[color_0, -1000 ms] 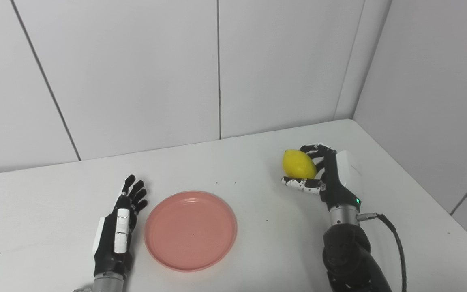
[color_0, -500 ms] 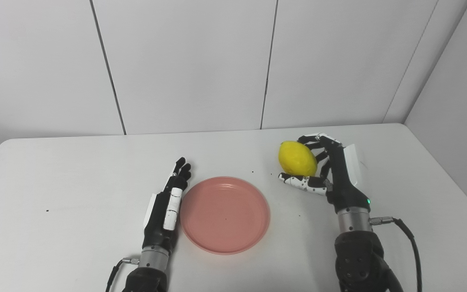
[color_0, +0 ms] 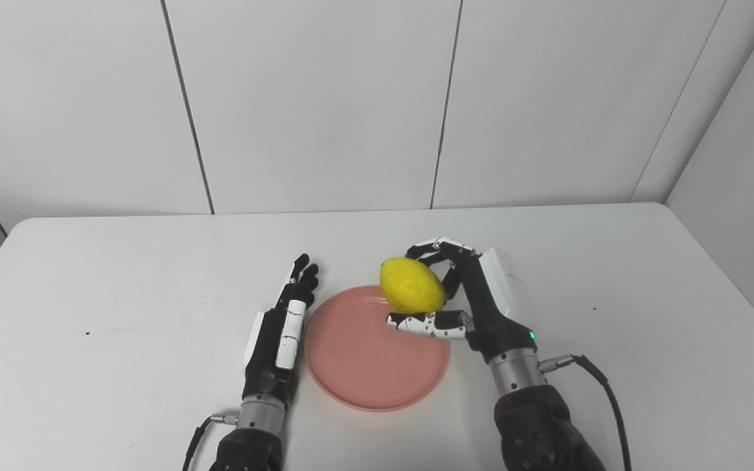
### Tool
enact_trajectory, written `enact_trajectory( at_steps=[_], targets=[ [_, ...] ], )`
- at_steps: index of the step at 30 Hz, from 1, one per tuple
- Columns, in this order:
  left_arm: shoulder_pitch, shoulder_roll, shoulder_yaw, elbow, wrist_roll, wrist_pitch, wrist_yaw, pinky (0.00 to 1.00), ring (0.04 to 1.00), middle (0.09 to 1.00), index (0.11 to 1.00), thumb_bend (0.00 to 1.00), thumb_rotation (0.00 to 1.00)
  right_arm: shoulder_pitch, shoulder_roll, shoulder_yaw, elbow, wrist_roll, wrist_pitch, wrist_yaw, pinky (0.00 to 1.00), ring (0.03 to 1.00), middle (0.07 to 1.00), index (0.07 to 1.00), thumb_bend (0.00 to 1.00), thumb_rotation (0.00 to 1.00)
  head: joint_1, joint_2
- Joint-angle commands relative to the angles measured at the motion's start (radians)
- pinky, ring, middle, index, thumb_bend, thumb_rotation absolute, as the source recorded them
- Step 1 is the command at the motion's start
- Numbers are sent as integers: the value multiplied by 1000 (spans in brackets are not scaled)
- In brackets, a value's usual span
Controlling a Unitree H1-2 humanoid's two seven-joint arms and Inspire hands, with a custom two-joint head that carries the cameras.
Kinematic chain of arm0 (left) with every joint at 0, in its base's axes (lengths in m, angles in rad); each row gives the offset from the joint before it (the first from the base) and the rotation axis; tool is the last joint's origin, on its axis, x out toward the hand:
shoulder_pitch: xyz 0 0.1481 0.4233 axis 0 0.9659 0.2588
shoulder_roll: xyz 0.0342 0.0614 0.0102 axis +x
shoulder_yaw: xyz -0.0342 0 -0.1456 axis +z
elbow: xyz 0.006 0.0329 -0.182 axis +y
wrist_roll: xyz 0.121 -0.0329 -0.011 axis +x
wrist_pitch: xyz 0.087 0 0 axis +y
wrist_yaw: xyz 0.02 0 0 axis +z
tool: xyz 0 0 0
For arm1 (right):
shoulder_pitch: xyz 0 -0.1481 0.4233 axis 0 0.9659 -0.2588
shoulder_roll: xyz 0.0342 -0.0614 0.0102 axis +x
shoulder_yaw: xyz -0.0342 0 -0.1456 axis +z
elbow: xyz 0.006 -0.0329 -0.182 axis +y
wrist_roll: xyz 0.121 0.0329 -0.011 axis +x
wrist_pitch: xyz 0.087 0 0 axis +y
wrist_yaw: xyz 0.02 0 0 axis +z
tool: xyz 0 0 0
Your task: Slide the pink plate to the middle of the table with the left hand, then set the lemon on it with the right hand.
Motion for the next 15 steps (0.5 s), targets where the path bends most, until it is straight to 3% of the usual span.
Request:
enact_trajectory(
  at_steps=[1,4,5,11,15],
  targets=[
    [29,-10,-6,17,11,-20,9,966,951,947,949,698,1000,-48,2,7,14,-10,-85,-22,284,363,461,545,509,0,1,-1],
    [29,-9,-6,16,10,-14,8,968,953,949,951,703,1000,-59,9,24,62,-22,-109,-24,251,350,450,544,507,0,-9,-6],
    [29,-9,-6,16,10,-14,9,966,951,948,950,700,1000,-61,10,29,70,-25,-110,-22,235,389,488,502,515,0,-9,-6],
    [29,-6,-4,16,5,-17,9,961,945,945,948,701,1000,-70,17,66,154,-45,-132,-24,270,407,500,487,518,0,-22,-8],
    [29,-4,-4,16,0,-20,5,967,952,953,953,696,1000,-62,23,74,179,-41,-124,-13,203,412,493,487,519,0,-23,-7]
  ],
)
